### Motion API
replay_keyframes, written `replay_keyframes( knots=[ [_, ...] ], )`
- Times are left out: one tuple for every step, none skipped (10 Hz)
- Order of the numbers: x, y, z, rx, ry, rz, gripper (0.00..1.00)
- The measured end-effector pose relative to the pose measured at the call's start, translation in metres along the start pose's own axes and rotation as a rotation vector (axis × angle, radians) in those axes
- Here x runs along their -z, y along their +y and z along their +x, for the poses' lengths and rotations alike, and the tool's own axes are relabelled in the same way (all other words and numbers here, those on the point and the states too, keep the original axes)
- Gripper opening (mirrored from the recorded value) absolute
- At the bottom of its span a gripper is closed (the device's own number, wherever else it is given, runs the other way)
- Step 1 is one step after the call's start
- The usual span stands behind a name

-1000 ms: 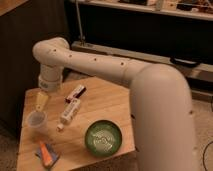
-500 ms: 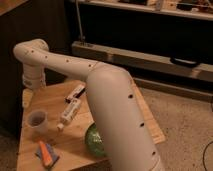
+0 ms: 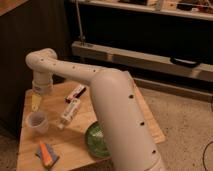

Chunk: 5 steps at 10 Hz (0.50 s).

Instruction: Place the ceramic cup in the ceramic bowl

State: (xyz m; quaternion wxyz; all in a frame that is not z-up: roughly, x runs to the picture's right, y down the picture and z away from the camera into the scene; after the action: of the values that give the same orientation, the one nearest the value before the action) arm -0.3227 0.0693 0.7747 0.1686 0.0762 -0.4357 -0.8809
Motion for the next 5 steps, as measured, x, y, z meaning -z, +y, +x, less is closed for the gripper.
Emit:
replay_keyframes(
  knots=[
    [-0.011, 0.003, -0.01, -0.002, -0.01, 0.003, 0.8],
    [-0.025, 0.004, -0.018, 0.0, -0.024, 0.012, 0.8],
    [-0.04, 0.003, -0.022, 0.005, -0.04, 0.023, 0.8],
    [-0.052, -0.001, -0.024, 0.009, -0.054, 0.036, 0.8],
    [-0.058, -0.003, -0.023, 0.012, -0.058, 0.042, 0.8]
  ],
)
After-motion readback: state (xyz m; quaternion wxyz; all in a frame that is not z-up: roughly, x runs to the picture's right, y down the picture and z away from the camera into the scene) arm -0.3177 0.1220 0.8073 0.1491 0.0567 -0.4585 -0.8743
